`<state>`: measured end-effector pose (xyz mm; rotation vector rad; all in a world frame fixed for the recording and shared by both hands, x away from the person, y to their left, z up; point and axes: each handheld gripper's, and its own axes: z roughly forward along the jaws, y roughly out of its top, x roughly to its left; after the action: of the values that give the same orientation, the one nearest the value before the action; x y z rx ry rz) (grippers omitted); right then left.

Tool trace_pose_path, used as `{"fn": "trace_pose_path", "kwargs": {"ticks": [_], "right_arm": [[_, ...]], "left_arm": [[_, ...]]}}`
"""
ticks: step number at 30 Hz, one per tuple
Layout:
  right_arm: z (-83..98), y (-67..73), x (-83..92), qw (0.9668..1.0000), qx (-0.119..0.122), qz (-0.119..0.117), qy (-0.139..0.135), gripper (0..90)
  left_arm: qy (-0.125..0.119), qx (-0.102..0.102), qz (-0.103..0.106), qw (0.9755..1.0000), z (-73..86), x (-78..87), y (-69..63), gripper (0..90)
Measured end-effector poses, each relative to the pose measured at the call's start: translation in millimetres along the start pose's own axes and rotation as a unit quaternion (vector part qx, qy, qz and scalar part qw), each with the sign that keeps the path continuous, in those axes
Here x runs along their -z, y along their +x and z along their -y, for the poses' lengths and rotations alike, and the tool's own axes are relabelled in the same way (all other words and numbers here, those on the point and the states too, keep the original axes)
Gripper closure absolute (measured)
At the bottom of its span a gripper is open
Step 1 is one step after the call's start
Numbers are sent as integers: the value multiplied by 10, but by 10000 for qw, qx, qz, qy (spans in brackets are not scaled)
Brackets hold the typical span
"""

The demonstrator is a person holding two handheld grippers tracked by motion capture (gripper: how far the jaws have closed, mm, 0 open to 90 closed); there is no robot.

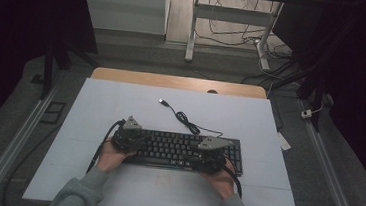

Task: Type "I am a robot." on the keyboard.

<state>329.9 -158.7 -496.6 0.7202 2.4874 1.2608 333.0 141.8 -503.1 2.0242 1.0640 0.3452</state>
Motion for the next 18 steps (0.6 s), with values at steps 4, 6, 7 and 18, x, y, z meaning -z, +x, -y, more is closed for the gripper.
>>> {"fn": "trace_pose_path", "kwargs": {"ticks": [4, 6, 7, 18], "right_arm": [[-1, -1, 4, 10000, -2, 2, -10, 545], [-1, -1, 5, 10000, 3, 8, -12, 544], [0, -2, 6, 10000, -2, 10, -8, 544], [12, -22, 12, 10000, -37, 40, 5, 536]], "left_arm": [[-136, 118, -25, 9998, -2, 103, 32, 635], [-104, 131, -35, 9999, 7, 143, 44, 565], [-82, 140, -51, 9999, 13, 161, 45, 540], [-80, 6, -134, 9999, 93, 334, -12, 432]]}}
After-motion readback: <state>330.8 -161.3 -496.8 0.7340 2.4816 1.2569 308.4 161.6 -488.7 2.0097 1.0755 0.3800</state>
